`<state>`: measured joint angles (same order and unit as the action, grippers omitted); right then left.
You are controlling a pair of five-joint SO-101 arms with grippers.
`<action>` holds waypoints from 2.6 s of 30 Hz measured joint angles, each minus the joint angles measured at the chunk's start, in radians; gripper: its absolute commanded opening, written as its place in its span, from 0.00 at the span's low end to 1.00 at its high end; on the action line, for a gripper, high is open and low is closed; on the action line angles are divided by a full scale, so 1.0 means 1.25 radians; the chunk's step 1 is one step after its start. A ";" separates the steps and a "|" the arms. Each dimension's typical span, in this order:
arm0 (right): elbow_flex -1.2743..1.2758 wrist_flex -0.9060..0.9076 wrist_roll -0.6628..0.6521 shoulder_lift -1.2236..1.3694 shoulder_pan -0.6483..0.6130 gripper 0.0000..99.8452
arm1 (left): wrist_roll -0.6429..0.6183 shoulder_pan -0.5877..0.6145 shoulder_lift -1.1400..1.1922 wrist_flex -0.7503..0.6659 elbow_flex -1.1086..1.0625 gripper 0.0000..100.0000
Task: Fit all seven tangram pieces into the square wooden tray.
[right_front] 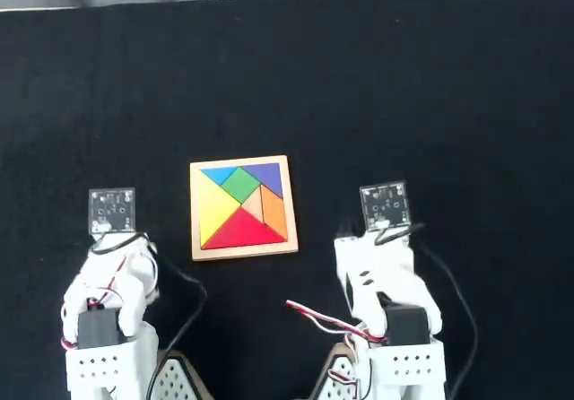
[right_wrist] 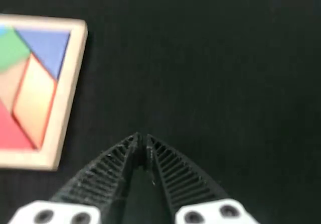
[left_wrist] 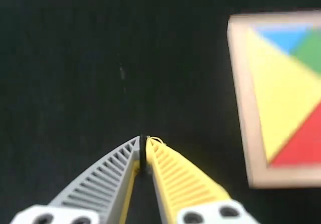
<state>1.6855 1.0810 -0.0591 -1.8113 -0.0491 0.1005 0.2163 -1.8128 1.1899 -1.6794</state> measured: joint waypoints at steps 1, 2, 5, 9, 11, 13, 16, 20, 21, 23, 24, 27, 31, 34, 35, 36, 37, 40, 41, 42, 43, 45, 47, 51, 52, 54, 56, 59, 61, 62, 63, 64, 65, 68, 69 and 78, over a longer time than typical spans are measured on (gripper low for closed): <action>0.000 0.025 -0.001 0.000 0.000 0.01 | 0.000 0.000 0.000 0.029 0.000 0.03; 0.000 0.056 -0.002 0.000 0.000 0.01 | -0.001 0.000 0.000 0.043 0.000 0.03; 0.000 0.150 -0.002 0.000 0.000 0.01 | -0.002 0.000 -0.002 0.059 0.000 0.03; 0.000 0.174 -0.002 0.000 0.012 0.01 | -0.002 0.000 -0.002 0.063 0.000 0.03; 0.000 0.176 -0.002 0.000 0.034 0.01 | -0.002 0.000 -0.002 0.063 0.000 0.03; 0.000 0.176 -0.002 0.000 0.060 0.01 | -0.002 0.000 -0.002 0.063 0.000 0.03; 0.000 0.176 -0.002 0.000 0.088 0.01 | -0.002 0.000 -0.002 0.063 0.000 0.03; 0.000 0.176 -0.002 0.000 0.097 0.01 | -0.002 0.000 -0.002 0.063 0.000 0.03; 0.000 0.176 -0.002 0.000 0.097 0.01 | -0.002 0.000 -0.002 0.063 0.000 0.03; 0.000 0.176 -0.002 0.000 0.097 0.01 | -0.002 0.000 -0.002 0.063 0.000 0.03; 0.000 0.176 -0.002 0.000 0.097 0.01 | -0.002 0.000 -0.002 0.063 0.000 0.03; 0.000 0.176 -0.002 0.000 0.097 0.01 | -0.002 0.000 -0.002 0.063 0.000 0.03; 0.000 0.176 -0.002 0.000 0.097 0.01 | -0.002 0.000 -0.002 0.063 0.000 0.03; 0.000 0.176 -0.002 0.000 0.097 0.01 | -0.002 0.000 -0.002 0.063 0.000 0.03; 0.000 0.176 -0.002 0.000 0.097 0.01 | -0.002 0.000 -0.002 0.063 0.000 0.03; 0.000 0.176 -0.002 0.000 0.097 0.01 | -0.002 0.000 -0.002 0.063 0.000 0.03; 0.000 0.176 -0.002 0.000 0.097 0.01 | -0.002 0.000 -0.002 0.063 0.000 0.03; 0.000 0.176 -0.002 0.000 0.097 0.01 | -0.002 0.000 -0.002 0.063 0.000 0.03; 0.000 0.176 -0.002 0.000 0.097 0.01 | -0.002 0.000 -0.002 0.063 0.000 0.03; 0.000 0.176 -0.002 0.000 0.097 0.01 | -0.002 0.000 -0.002 0.063 0.000 0.03; 0.000 0.176 -0.002 0.000 0.097 0.01 | -0.002 0.000 -0.002 0.063 0.000 0.03; 0.000 0.176 -0.002 0.000 0.097 0.01 | -0.002 0.000 -0.002 0.063 0.000 0.03; 0.000 0.176 -0.002 0.000 0.097 0.01 | -0.002 0.000 -0.002 0.063 0.000 0.03; 0.000 0.176 -0.002 0.000 0.097 0.01 | -0.002 0.000 -0.002 0.063 0.000 0.03; 0.000 0.176 -0.002 0.000 0.097 0.01 | -0.002 0.000 -0.002 0.063 0.000 0.03; 0.000 0.176 -0.002 0.000 0.097 0.01 | -0.002 0.000 -0.002 0.063 0.000 0.03; 0.000 0.176 -0.002 0.000 0.097 0.01 | -0.002 0.000 -0.002 0.063 0.000 0.03; 0.000 0.176 -0.004 0.000 0.097 0.01 | -0.002 0.000 -0.002 0.063 0.000 0.03; 0.000 0.176 -0.004 0.000 0.097 0.01 | -0.002 0.000 -0.002 0.063 0.000 0.03; 0.000 0.176 -0.004 0.000 0.097 0.01 | -0.002 0.000 -0.002 0.063 0.000 0.03; 0.000 0.176 -0.004 0.000 0.097 0.01 | -0.002 0.000 -0.002 0.063 0.000 0.03; 0.000 0.176 -0.004 0.000 0.097 0.01 | -0.002 0.000 -0.002 0.063 0.000 0.03; 0.000 0.176 -0.004 0.000 0.097 0.01 | -0.002 0.000 -0.002 0.063 0.000 0.03; 0.000 0.176 -0.004 0.000 0.097 0.01 | -0.002 0.000 -0.002 0.063 0.000 0.03; 0.000 0.176 -0.004 0.000 0.097 0.01 | -0.002 0.000 -0.002 0.063 0.000 0.03; 0.000 0.176 -0.004 0.000 0.097 0.01 | -0.002 0.000 -0.002 0.063 0.000 0.03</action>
<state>1.6855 1.3004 -0.0637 -1.8113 0.0721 0.0974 0.2163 -1.8159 1.2681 -1.6794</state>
